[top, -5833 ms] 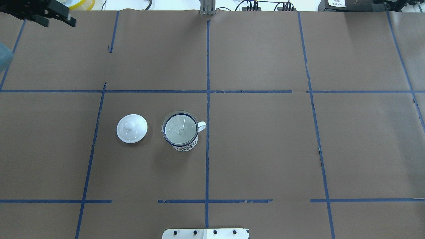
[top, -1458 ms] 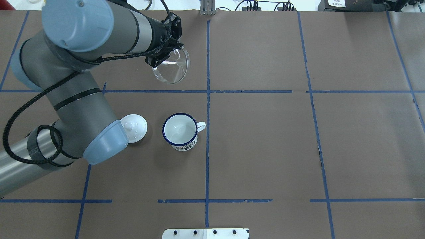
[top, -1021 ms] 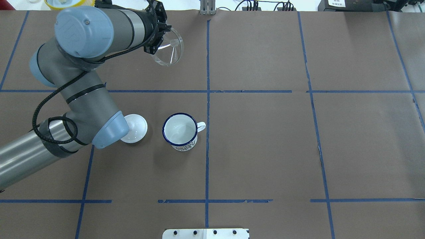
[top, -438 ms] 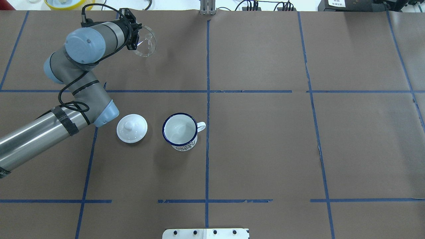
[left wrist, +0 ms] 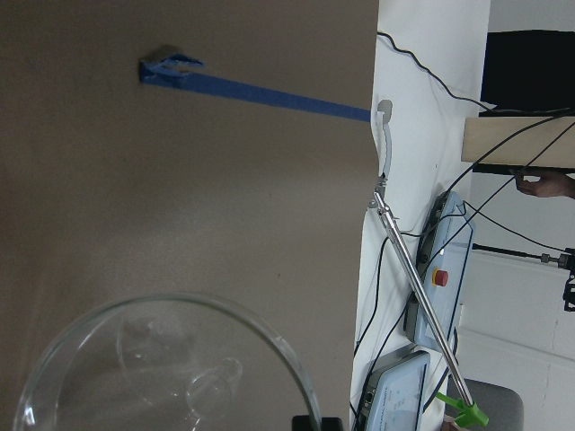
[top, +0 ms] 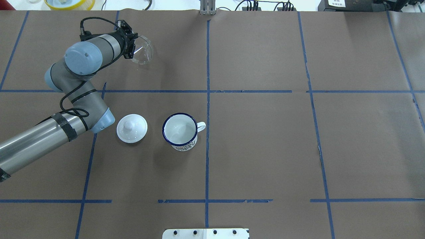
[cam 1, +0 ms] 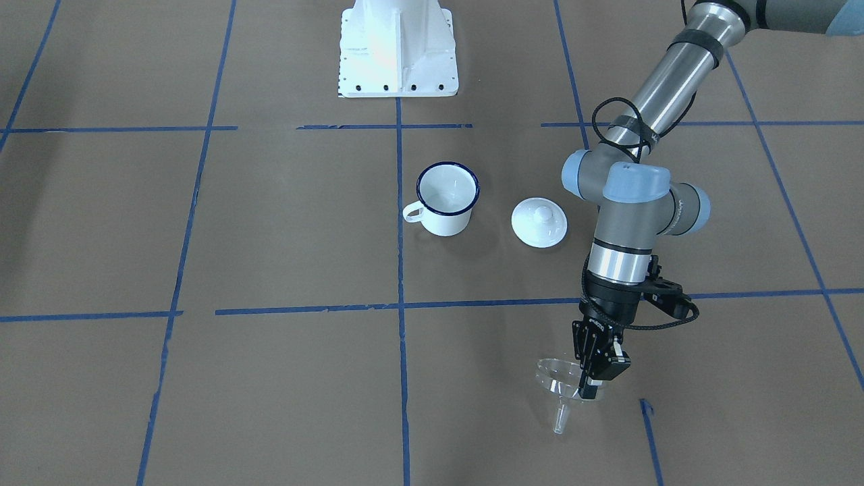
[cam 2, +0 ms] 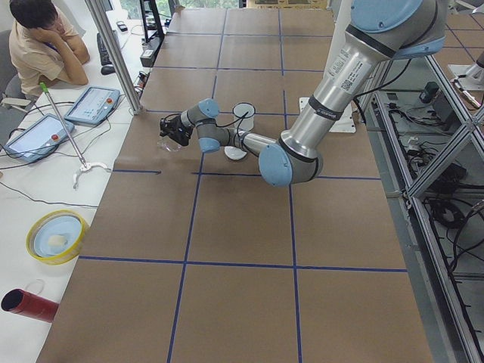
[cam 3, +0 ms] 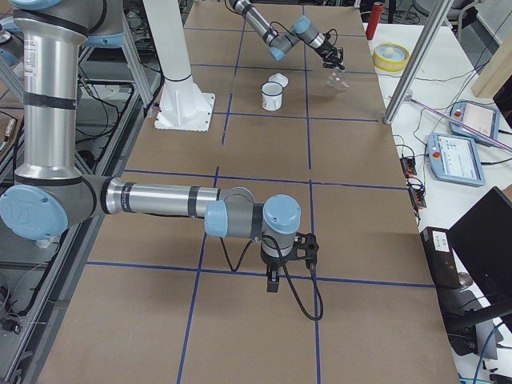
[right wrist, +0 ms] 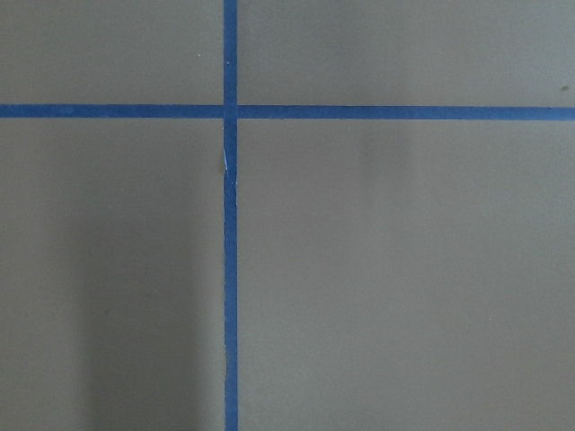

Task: Remove funnel from cup
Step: 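Carry the funnel farther from the robot with the left gripper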

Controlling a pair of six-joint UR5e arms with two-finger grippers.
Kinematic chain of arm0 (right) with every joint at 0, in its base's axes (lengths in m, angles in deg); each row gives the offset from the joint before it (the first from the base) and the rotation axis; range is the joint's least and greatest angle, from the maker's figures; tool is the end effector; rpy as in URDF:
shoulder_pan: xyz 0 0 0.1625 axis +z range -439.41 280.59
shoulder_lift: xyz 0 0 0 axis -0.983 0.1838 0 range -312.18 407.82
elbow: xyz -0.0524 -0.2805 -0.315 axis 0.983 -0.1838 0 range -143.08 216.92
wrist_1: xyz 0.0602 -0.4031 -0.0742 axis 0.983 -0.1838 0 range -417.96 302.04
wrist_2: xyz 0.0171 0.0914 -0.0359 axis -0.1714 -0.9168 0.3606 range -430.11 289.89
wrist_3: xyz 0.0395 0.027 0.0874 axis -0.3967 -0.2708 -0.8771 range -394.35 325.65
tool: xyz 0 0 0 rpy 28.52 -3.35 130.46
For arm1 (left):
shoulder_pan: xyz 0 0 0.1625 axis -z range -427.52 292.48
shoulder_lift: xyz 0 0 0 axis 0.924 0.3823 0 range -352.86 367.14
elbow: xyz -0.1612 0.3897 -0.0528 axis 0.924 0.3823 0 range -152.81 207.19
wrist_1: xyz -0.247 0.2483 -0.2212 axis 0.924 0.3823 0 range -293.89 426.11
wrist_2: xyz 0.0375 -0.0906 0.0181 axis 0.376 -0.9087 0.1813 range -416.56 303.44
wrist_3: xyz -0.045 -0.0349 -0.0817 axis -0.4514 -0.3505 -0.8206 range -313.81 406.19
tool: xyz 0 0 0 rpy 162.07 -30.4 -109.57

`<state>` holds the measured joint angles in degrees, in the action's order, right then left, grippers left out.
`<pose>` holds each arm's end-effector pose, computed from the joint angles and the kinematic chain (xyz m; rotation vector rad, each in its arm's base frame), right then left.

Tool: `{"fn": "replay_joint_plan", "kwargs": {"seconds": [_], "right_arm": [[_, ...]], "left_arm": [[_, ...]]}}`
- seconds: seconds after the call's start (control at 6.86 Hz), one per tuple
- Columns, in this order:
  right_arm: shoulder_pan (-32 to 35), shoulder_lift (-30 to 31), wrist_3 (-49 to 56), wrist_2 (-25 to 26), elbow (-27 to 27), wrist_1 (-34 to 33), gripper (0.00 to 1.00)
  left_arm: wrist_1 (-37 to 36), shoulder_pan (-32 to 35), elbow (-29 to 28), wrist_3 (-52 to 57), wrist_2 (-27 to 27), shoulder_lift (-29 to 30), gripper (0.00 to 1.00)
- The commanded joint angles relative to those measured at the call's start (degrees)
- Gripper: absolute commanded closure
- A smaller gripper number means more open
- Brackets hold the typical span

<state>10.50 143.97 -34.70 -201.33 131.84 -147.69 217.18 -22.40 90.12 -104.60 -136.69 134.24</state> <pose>0.0670 -0.4452 0.6701 -0.0189 -0.7193 0.0102 0.4352 -0.6501 0.3707 -0.0237 1.4433 -1.6754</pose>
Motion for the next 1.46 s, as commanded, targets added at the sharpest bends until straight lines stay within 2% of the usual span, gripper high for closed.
{"fn": "replay_joint_plan", "kwargs": {"seconds": [0.0, 0.15, 0.29, 0.44, 0.58, 0.73, 0.88, 1.02, 1.17, 1.31], "right_arm": [[0.00, 0.00, 0.00, 0.00, 0.00, 0.00, 0.00], [0.00, 0.00, 0.00, 0.00, 0.00, 0.00, 0.00], [0.00, 0.00, 0.00, 0.00, -0.09, 0.00, 0.00], [0.00, 0.00, 0.00, 0.00, 0.00, 0.00, 0.00], [0.00, 0.00, 0.00, 0.00, 0.00, 0.00, 0.00], [0.00, 0.00, 0.00, 0.00, 0.00, 0.00, 0.00], [0.00, 0.00, 0.00, 0.00, 0.00, 0.00, 0.00], [0.00, 0.00, 0.00, 0.00, 0.00, 0.00, 0.00], [0.00, 0.00, 0.00, 0.00, 0.00, 0.00, 0.00], [0.00, 0.00, 0.00, 0.00, 0.00, 0.00, 0.00]], "left_arm": [[0.55, -0.56, -0.35, 0.14, 0.06, -0.35, 0.86], [0.55, -0.39, 0.00, 0.84, -0.02, -0.36, 0.09], [0.55, -0.04, 0.87, 4.24, -0.29, -0.27, 0.00], [0.46, 0.66, 3.32, 7.58, -0.55, -0.27, 0.00], [-0.15, 1.62, 7.00, 8.49, -2.99, -0.35, 0.00], [-4.86, 3.11, 11.47, 10.41, -8.15, -0.44, 0.00], [-13.69, 3.65, 19.87, 18.17, -13.33, -1.92, 0.00], [-25.70, 3.65, 30.05, 28.78, -17.39, -3.50, 0.00], [-41.92, 3.48, 37.37, 40.63, -18.82, -2.82, 0.00], [-54.17, 3.65, 42.23, 53.80, -20.66, -2.82, 0.00]]}}
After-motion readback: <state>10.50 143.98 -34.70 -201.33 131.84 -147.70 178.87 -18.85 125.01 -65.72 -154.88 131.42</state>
